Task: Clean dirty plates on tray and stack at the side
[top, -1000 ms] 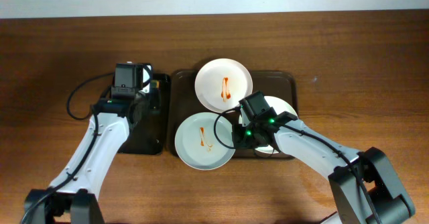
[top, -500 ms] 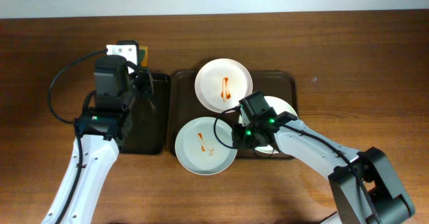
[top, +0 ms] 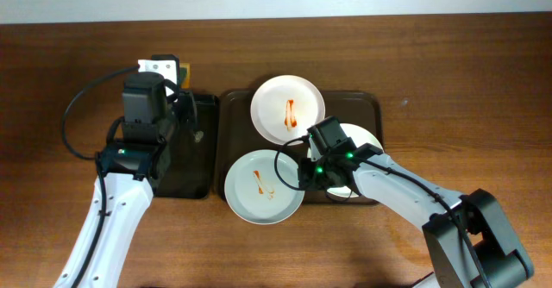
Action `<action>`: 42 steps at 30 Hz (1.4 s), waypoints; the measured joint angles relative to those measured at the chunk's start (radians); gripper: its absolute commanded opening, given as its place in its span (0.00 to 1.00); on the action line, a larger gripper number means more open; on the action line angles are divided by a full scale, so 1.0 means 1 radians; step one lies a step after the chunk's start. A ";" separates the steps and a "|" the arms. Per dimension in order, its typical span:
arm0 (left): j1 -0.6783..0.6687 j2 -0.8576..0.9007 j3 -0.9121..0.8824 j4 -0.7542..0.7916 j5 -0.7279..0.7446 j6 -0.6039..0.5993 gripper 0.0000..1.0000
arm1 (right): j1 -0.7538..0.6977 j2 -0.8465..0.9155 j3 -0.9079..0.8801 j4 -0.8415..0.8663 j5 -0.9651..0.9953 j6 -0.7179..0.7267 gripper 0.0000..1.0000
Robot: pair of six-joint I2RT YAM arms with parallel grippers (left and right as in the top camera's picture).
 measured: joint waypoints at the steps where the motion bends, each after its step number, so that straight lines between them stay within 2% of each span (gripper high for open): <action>1: 0.000 0.000 0.003 -0.055 0.000 0.000 0.00 | 0.000 0.002 0.000 0.009 0.005 0.000 0.04; 4: 0.000 0.035 0.003 -0.165 0.001 0.000 0.00 | 0.000 0.006 0.000 0.026 0.058 0.001 0.04; 7: 0.000 0.145 -0.003 -0.224 0.027 0.000 0.00 | 0.000 0.006 0.000 0.029 0.098 0.000 0.04; 13: 0.000 0.167 -0.008 -0.228 0.100 0.000 0.00 | 0.000 0.006 0.000 0.029 0.103 0.000 0.04; 24: 0.000 0.184 -0.008 -0.253 0.108 -0.001 0.00 | 0.000 0.006 0.000 0.029 0.105 0.000 0.04; 26: 0.000 0.213 -0.008 -0.265 0.114 -0.033 0.00 | 0.000 0.006 0.000 0.029 0.105 0.000 0.04; 27: 0.000 0.232 -0.008 -0.263 0.135 -0.051 0.00 | 0.000 0.006 0.000 0.028 0.105 0.000 0.04; 29: -0.004 0.261 -0.013 -0.182 0.291 -0.080 0.00 | 0.000 0.006 0.000 0.028 0.105 0.001 0.04; 33: -0.115 0.270 -0.013 -0.135 0.502 -0.106 0.00 | 0.000 0.006 0.000 0.028 0.105 0.001 0.04; 38: -0.285 0.385 -0.013 -0.135 0.549 -0.259 0.00 | 0.000 0.006 0.000 0.027 0.105 0.000 0.04; 42: -0.357 0.447 -0.013 -0.138 0.582 -0.360 0.00 | 0.000 0.006 0.000 0.026 0.105 0.000 0.04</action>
